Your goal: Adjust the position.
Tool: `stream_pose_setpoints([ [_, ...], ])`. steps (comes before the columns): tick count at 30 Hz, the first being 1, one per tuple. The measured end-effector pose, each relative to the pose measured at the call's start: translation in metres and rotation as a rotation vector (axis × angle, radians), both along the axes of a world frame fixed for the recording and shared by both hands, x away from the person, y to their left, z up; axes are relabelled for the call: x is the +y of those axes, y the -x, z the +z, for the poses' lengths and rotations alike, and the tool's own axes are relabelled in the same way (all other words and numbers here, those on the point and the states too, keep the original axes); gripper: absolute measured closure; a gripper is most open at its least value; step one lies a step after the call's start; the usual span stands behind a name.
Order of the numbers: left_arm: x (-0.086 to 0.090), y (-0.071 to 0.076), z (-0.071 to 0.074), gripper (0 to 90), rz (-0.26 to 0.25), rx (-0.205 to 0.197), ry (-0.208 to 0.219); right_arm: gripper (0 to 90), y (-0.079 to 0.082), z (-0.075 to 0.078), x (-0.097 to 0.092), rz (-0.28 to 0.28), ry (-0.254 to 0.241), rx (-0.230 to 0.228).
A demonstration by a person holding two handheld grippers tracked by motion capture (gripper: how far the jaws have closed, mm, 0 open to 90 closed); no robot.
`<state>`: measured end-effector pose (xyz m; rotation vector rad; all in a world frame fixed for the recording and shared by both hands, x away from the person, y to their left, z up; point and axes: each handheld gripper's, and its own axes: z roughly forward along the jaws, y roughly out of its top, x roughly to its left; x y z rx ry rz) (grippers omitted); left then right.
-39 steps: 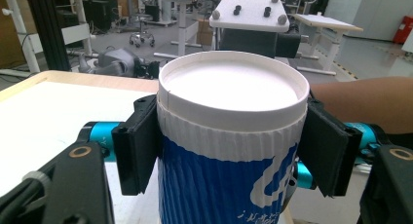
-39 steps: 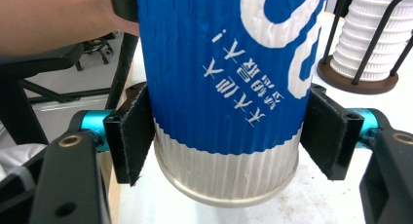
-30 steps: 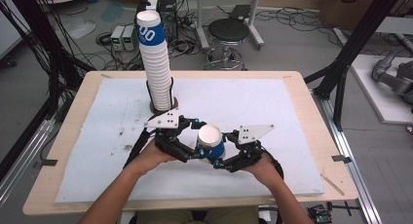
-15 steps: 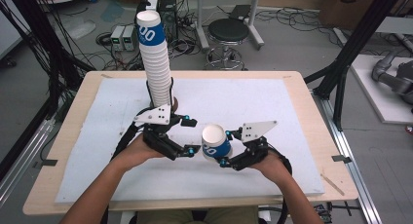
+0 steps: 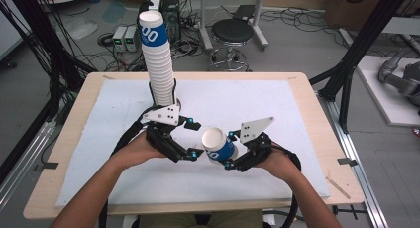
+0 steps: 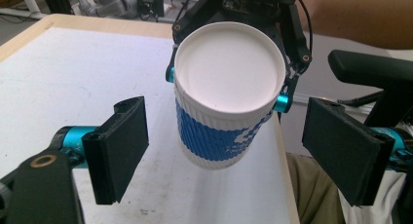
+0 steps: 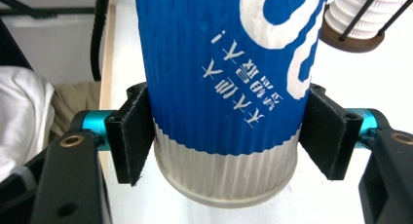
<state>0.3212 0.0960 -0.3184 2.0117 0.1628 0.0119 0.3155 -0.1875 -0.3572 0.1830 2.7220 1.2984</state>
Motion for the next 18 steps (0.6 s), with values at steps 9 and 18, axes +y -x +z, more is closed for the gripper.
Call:
stream_pose_setpoints([
  [9,-0.013,-0.003,0.005,17.0,-0.023,0.003,-0.066,28.2,-0.002,0.005,0.010,0.020,0.095,0.002],
  [18,-0.024,-0.005,0.002,17.0,-0.041,0.018,-0.137,28.2,-0.003,0.007,0.018,0.038,0.181,0.014],
])
